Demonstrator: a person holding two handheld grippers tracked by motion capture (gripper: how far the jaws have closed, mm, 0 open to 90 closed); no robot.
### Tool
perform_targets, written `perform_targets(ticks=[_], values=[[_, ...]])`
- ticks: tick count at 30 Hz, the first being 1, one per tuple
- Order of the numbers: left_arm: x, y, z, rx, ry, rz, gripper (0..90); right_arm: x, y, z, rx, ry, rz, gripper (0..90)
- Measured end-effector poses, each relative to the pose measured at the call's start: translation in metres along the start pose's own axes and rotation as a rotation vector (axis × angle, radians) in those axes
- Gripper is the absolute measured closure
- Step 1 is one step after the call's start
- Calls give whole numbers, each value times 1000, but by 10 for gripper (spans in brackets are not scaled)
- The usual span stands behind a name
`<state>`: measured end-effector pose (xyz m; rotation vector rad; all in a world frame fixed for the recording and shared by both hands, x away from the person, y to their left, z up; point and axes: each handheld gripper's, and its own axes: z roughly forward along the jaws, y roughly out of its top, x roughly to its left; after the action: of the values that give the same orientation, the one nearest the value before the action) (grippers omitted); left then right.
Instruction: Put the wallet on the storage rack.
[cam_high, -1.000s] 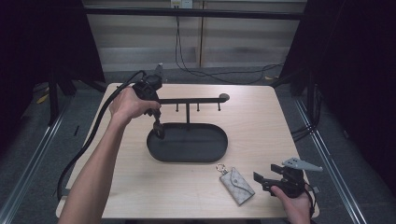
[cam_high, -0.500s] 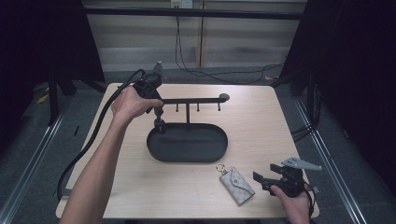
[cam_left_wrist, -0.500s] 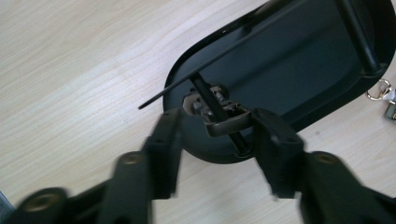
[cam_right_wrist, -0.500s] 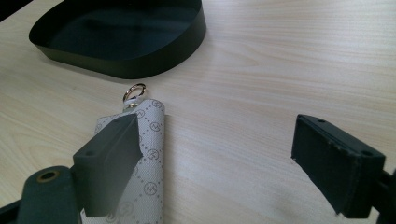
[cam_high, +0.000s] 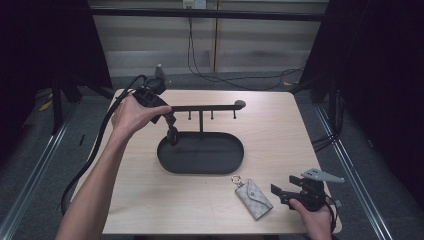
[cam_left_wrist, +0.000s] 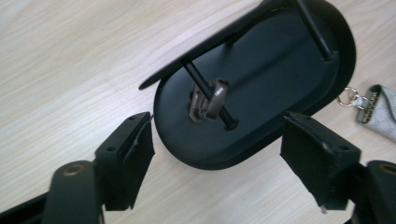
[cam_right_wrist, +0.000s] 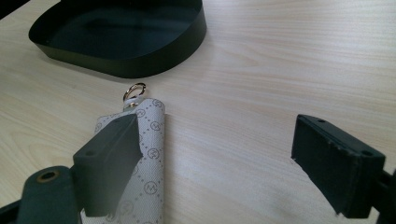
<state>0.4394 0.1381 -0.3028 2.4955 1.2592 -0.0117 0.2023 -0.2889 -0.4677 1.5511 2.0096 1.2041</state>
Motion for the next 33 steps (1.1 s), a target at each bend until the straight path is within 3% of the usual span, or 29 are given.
perform_targets(ticks=[4, 9, 13, 15, 24, 29, 33], values=[[5, -10, -1, -30, -1, 4, 240, 0, 0, 0, 0, -1, -1, 153], [13, -27, 1, -70, -33, 28, 192, 0, 1, 1, 2, -2, 0, 153], [20, -42, -2, -146, -68, 41, 173, 0, 2, 3, 9, -4, -3, 153], [22, -48, -3, -156, -86, 43, 172, 0, 1, 3, 7, -4, -4, 153], [17, -72, 2, -199, -67, 114, 186, 0, 0, 1, 6, -3, -2, 154], [24, -87, 6, -216, -57, 93, 185, -1, 1, 2, 5, -9, 5, 155], [30, -107, 10, -274, -66, 63, 190, -2, 0, 1, 1, -1, 19, 174]])
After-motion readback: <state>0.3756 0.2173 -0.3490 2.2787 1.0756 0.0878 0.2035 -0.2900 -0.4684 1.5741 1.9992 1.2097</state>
